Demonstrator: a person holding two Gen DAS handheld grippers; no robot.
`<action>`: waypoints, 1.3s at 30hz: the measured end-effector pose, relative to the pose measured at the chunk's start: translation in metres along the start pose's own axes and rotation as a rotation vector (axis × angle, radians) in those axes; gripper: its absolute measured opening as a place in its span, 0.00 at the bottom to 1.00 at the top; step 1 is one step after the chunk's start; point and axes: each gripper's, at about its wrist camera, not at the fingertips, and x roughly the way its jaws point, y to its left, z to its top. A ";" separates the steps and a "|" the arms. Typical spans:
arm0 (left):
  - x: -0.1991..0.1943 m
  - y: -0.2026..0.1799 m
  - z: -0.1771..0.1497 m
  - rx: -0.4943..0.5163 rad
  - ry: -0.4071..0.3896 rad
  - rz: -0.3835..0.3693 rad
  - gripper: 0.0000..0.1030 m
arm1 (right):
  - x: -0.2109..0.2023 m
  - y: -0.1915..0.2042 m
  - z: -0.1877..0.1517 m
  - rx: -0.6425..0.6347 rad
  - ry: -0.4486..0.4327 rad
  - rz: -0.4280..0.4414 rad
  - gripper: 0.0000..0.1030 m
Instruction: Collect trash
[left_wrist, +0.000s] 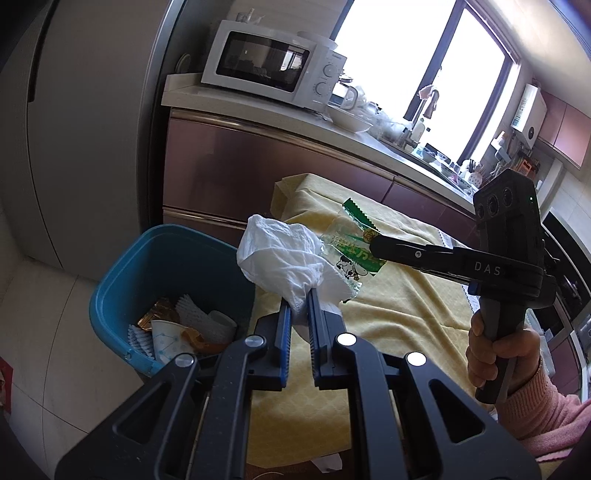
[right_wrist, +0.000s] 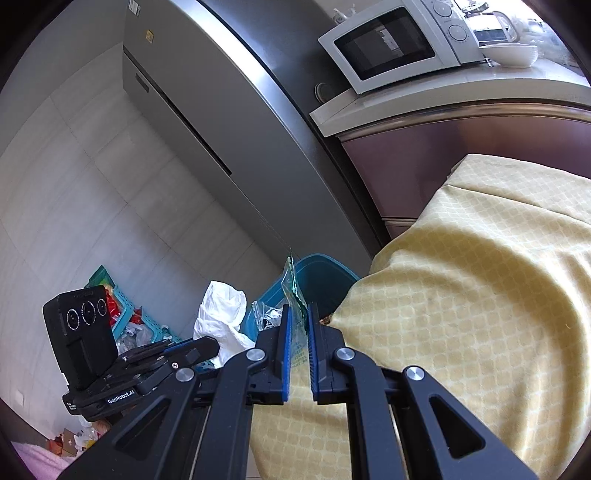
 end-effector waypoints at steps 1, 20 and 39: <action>0.000 0.003 0.000 -0.004 -0.002 0.008 0.09 | 0.004 0.002 0.002 -0.005 0.005 0.001 0.07; 0.011 0.041 0.001 -0.060 0.002 0.130 0.09 | 0.071 0.024 0.013 -0.042 0.096 -0.020 0.07; 0.042 0.065 -0.005 -0.105 0.049 0.178 0.09 | 0.105 0.025 0.008 -0.053 0.156 -0.067 0.07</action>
